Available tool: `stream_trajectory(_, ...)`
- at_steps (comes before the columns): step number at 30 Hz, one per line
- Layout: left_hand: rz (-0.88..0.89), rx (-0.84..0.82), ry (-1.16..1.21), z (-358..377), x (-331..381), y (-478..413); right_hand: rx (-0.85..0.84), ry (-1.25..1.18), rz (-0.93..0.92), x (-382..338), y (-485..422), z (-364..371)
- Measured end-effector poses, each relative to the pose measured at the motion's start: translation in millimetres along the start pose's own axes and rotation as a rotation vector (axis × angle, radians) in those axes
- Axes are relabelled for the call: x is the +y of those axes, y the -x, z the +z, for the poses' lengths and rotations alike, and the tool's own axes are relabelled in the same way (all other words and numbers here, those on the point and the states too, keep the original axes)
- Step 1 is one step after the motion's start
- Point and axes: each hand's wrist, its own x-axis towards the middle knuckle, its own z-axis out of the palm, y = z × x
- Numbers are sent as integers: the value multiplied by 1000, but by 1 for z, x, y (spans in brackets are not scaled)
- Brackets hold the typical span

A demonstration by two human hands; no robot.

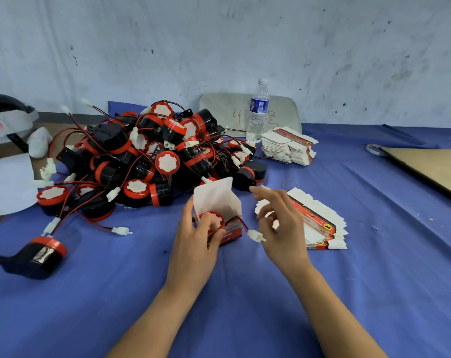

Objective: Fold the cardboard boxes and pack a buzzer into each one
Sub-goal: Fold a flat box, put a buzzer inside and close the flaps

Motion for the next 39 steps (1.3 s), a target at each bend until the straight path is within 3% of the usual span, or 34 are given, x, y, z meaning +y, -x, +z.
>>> stream_trajectory(5, -56, 14, -72, -2, -2, 0, -146, -164, 96, -5, 5, 9)
stream_trajectory(11, -56, 6, -123, 0, -4, 0, -89, -505, 212, -15, 8, 13)
stream_trajectory(15, -33, -13, -92, 0, -6, -1, 107, -381, 248, -15, 6, 12)
stream_trajectory(18, 7, -50, -48, 1, -3, 0, 165, -335, 271, -12, 3, 9)
stream_trajectory(23, 49, -100, -34, 0, 2, 4, 162, -173, 213, -8, 3, 9)
stream_trajectory(26, 80, -125, -57, -1, 6, 4, 151, -54, 80, -8, 5, 12)
stream_trajectory(31, 92, -201, -102, 2, 11, 6, 118, 407, -200, -5, 4, 19)
stream_trajectory(34, 82, -216, -135, 3, 11, 6, 96, 583, -236, -3, 4, 23)
stream_trajectory(39, 84, -209, -142, 2, 13, 7, 120, 675, -208, 5, 2, 18)
